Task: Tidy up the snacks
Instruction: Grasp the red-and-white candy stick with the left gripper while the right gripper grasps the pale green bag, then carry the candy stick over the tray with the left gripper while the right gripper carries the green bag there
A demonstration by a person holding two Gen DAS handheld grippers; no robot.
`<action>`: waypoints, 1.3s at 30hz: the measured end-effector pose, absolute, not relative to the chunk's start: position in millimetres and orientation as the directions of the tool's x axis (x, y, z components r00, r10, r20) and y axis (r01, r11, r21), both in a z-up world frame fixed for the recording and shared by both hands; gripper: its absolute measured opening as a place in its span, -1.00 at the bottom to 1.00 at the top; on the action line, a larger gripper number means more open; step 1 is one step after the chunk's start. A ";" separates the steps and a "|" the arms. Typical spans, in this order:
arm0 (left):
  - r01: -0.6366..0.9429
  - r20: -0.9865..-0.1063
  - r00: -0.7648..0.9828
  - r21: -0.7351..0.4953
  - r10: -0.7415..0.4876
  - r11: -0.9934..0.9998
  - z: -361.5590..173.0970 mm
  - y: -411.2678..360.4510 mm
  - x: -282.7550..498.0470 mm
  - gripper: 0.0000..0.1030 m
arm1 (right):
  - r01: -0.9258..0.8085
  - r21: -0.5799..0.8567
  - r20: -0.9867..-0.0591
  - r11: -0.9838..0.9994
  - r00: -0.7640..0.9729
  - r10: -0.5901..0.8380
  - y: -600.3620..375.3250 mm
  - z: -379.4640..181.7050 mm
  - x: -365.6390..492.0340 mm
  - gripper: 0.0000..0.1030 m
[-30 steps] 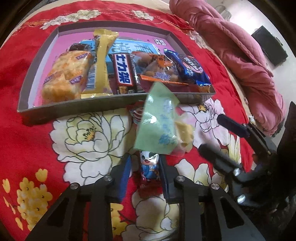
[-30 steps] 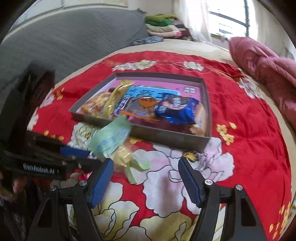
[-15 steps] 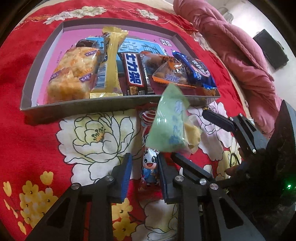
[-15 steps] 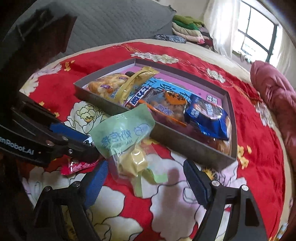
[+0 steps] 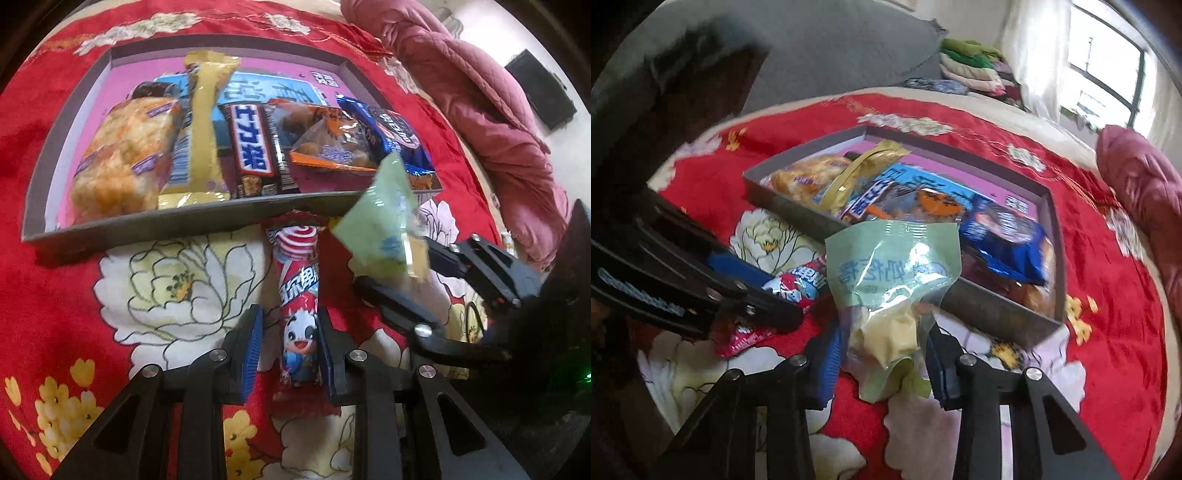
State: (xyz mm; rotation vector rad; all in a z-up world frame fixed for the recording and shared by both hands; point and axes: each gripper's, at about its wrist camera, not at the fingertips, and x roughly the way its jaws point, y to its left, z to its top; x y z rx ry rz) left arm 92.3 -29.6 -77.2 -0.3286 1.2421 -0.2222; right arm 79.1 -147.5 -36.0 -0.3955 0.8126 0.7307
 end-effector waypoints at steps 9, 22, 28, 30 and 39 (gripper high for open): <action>0.029 -0.890 0.333 -0.321 -0.312 0.947 -75.6 -43.8 94.6 -0.70 | -0.633 0.075 -0.705 0.770 0.513 0.490 -174.4 -8.4 87.7 -0.23; 0.049 -0.847 0.419 -0.338 -0.327 0.940 -36.3 -30.0 82.8 -0.70 | -0.622 0.111 -0.654 0.775 0.541 0.528 -166.8 13.9 88.0 -0.22; 0.025 -0.829 0.477 -0.321 -0.294 0.947 -18.6 -15.7 87.0 -0.70 | -0.601 0.116 -0.643 0.791 0.562 0.521 -163.1 20.6 93.0 -0.22; 0.005 -0.826 0.495 -0.308 -0.270 0.951 -14.2 -9.9 91.2 -0.70 | -0.596 0.108 -0.640 0.796 0.571 0.514 -160.1 23.1 95.0 -0.22; -0.061 -0.806 0.555 -0.285 -0.204 0.957 -3.4 15.7 104.5 -0.70 | -0.580 0.097 -0.636 0.809 0.589 0.499 -141.2 28.6 103.7 -0.22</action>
